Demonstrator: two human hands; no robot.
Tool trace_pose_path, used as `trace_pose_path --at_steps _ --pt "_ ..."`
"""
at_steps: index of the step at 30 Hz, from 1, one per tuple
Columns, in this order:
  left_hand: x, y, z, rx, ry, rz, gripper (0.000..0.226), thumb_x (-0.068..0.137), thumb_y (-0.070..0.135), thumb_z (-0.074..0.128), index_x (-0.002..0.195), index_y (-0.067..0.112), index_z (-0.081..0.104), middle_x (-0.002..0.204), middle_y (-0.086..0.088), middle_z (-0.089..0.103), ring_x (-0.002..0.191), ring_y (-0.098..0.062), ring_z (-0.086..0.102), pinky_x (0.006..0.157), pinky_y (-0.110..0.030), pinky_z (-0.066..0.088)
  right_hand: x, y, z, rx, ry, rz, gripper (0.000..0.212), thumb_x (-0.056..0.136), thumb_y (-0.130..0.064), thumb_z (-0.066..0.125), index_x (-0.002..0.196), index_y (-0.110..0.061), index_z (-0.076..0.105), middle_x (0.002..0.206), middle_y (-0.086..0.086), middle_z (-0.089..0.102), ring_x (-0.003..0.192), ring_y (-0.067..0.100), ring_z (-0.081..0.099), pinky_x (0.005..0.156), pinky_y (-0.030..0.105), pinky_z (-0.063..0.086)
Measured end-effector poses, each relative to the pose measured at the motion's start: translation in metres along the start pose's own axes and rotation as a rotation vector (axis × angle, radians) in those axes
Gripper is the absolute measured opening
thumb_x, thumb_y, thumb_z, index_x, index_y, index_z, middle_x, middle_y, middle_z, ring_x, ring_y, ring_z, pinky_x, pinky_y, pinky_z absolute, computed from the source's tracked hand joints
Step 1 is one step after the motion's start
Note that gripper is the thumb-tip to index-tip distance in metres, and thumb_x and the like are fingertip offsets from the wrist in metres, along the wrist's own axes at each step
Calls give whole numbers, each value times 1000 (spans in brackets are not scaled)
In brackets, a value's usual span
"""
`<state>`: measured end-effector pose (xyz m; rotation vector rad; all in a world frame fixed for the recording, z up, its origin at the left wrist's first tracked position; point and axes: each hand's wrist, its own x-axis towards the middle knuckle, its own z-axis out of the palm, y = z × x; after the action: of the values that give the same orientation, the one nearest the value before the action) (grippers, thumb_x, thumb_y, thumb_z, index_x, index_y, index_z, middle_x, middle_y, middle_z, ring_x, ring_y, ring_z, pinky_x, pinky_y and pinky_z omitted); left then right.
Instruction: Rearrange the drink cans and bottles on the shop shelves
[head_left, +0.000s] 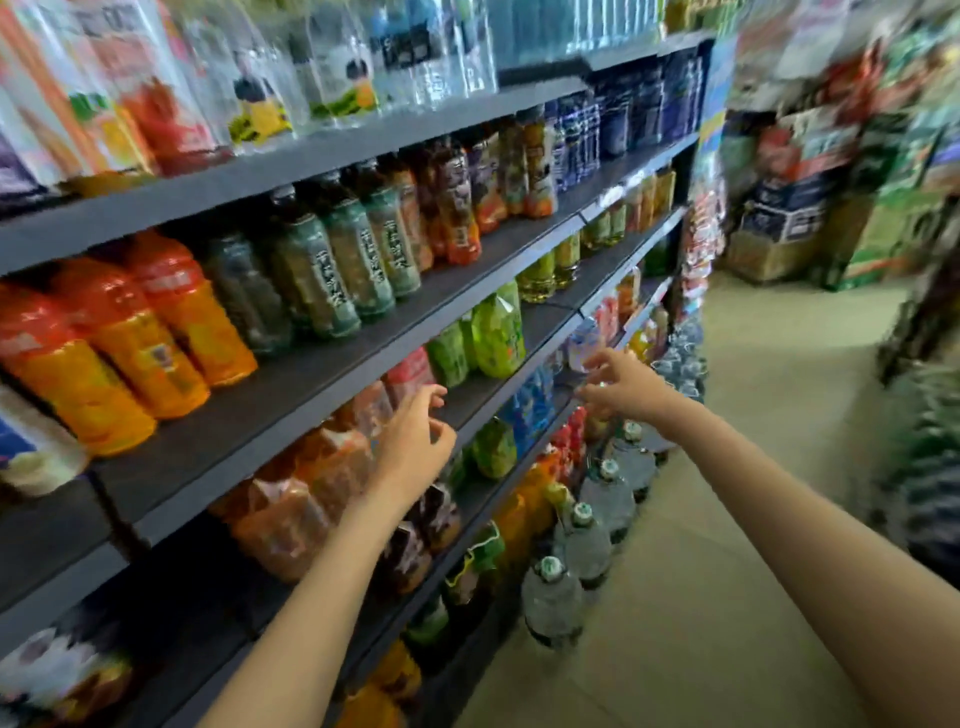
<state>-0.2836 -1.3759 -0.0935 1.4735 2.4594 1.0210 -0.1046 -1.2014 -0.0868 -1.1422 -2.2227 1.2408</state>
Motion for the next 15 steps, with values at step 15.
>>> trace_pose_path --at_steps 15 --pt "361 148 168 -87 103 129 41 86 6 55 126 8 45 127 -10 43 116 -25 47 96 -31 35 276 80 -217 153 141 -16 34 88 -13 62 118 -7 46 107 8 52 82 25 59 72 37 54"
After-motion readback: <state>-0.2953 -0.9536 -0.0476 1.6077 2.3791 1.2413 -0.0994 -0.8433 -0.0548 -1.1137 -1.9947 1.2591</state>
